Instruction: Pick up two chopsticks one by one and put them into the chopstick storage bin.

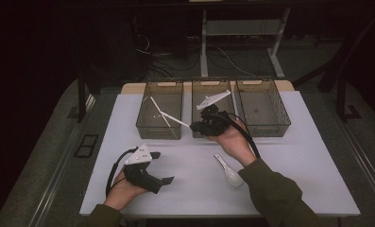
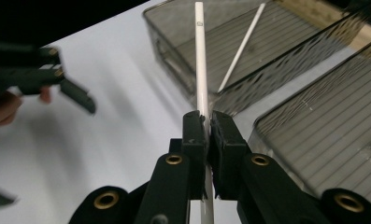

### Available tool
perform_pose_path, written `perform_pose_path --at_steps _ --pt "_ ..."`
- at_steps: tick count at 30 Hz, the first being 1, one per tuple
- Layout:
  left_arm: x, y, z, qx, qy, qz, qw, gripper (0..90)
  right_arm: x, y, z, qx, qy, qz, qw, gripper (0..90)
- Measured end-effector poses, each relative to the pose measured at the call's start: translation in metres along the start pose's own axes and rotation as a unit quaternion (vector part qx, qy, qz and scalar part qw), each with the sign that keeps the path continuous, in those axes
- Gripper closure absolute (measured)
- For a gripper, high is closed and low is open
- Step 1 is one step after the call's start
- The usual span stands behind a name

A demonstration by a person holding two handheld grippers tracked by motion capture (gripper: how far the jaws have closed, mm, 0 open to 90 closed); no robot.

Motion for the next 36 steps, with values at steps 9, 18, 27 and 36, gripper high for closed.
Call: perform_pose_path --at_steps 9,18,27,36 --pt "0.003 0.001 0.001 0.002 -0.005 -0.005 1.0 0.0 0.017 0.032 0.031 -0.018 0.022 -0.033 0.9991 84.9" --pt "0.004 0.001 0.001 0.004 0.002 -0.009 0.9999 0.0 0.039 0.066 0.054 -0.034 0.044 -0.052 0.9971 84.9" --pt "0.003 0.0 0.001 0.008 0.004 -0.012 0.9999 0.0 0.057 0.098 0.073 -0.044 0.071 -0.069 0.9941 84.8" --pt "0.004 -0.001 0.002 0.008 0.003 -0.014 0.9999 0.0 0.06 0.13 0.092 -0.066 0.08 -0.081 0.9913 84.8"
Point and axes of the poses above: each handheld gripper's, and its own axes: y roughly forward along the jaws, z roughly out of its top, x roughly to its right, the point moved 1 cm from there along y, roughly forward along the jaws, and after that the axes turned 11 degrees about z, right-handed, at the moved point
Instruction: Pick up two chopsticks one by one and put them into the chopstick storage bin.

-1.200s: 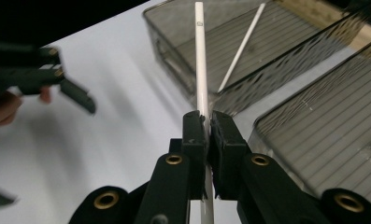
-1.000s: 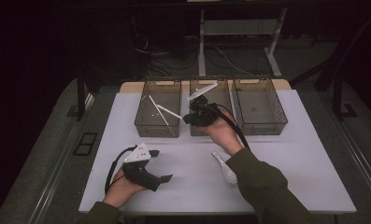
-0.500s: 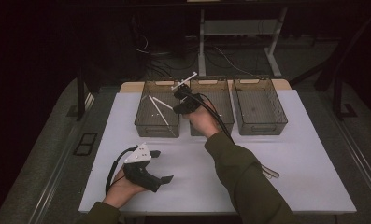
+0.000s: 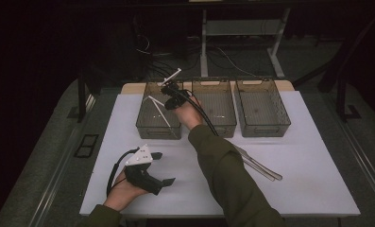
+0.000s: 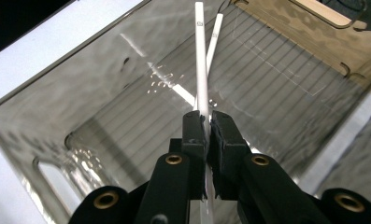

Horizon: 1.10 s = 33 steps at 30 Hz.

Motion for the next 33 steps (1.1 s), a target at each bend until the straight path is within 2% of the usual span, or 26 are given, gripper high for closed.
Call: perform_pose_path --at_steps 10,17,20,25,33 --pt "-0.001 -0.001 0.001 0.001 0.002 0.0 1.0 0.0 -0.001 0.022 0.006 -0.019 0.012 -0.009 0.9997 84.7" --pt "-0.001 -0.001 0.001 0.001 0.001 -0.001 1.0 0.0 0.002 0.028 0.006 -0.017 0.025 0.001 0.9995 83.0" --pt "-0.001 -0.001 0.001 0.003 0.001 -0.001 1.0 0.0 0.002 0.026 0.007 -0.011 0.021 0.005 0.9997 73.6" --pt "-0.001 -0.001 0.001 0.002 0.001 0.0 1.0 0.0 0.002 0.017 0.008 0.002 0.014 0.014 0.9998 63.6" --pt "-0.002 -0.001 0.0 0.001 0.0 0.003 1.0 0.0 -0.003 -0.005 0.006 0.031 -0.004 0.035 0.9989 52.3"
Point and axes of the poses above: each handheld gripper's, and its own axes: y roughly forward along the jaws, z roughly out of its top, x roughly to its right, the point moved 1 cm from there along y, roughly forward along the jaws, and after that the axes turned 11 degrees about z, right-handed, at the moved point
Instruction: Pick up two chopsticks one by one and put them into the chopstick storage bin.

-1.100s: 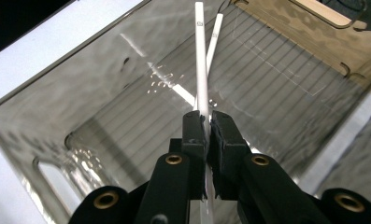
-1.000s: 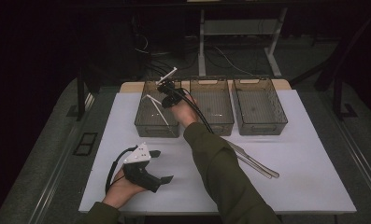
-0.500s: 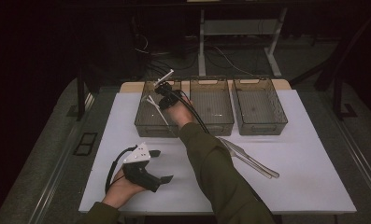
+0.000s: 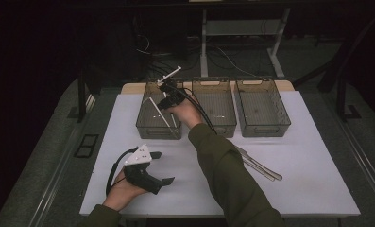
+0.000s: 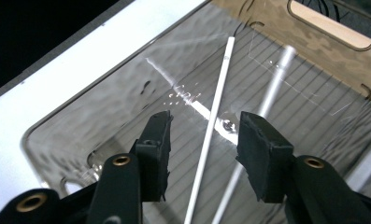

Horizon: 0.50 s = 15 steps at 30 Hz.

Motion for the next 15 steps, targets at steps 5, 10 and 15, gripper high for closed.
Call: perform_pose_path --at_steps 5,10,15 --pt "-0.001 0.0 0.0 -0.002 0.002 0.002 1.0 0.0 -0.003 -0.017 -0.005 0.016 -0.008 0.013 0.9997 46.1" --pt "-0.001 0.0 -0.001 -0.004 0.0 0.002 1.0 0.0 -0.004 -0.036 -0.017 0.027 -0.027 0.033 0.9987 42.6" --pt "-0.002 0.0 -0.001 -0.006 0.001 0.004 1.0 0.0 -0.001 -0.058 -0.034 0.043 -0.032 0.054 0.9971 41.2"
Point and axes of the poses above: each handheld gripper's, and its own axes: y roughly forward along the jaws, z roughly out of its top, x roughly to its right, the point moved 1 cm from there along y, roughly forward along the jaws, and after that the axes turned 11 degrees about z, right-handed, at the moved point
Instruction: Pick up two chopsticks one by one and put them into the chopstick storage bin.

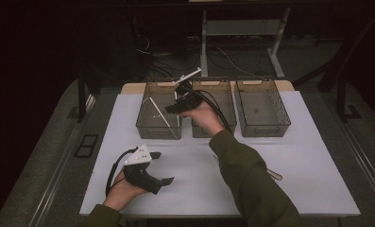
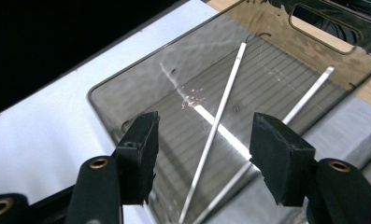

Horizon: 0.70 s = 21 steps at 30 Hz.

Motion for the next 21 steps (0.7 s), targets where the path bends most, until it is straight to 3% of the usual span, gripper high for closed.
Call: perform_pose_path --at_steps 9,21 --pt "0.001 0.001 -0.001 -0.006 0.001 -0.001 1.0 0.0 -0.002 -0.037 -0.03 0.004 -0.028 0.005 0.9996 36.9" --pt "-0.001 0.002 -0.003 -0.009 -0.005 0.005 0.9999 0.0 -0.007 -0.08 -0.076 0.024 -0.04 0.021 0.9987 36.1"
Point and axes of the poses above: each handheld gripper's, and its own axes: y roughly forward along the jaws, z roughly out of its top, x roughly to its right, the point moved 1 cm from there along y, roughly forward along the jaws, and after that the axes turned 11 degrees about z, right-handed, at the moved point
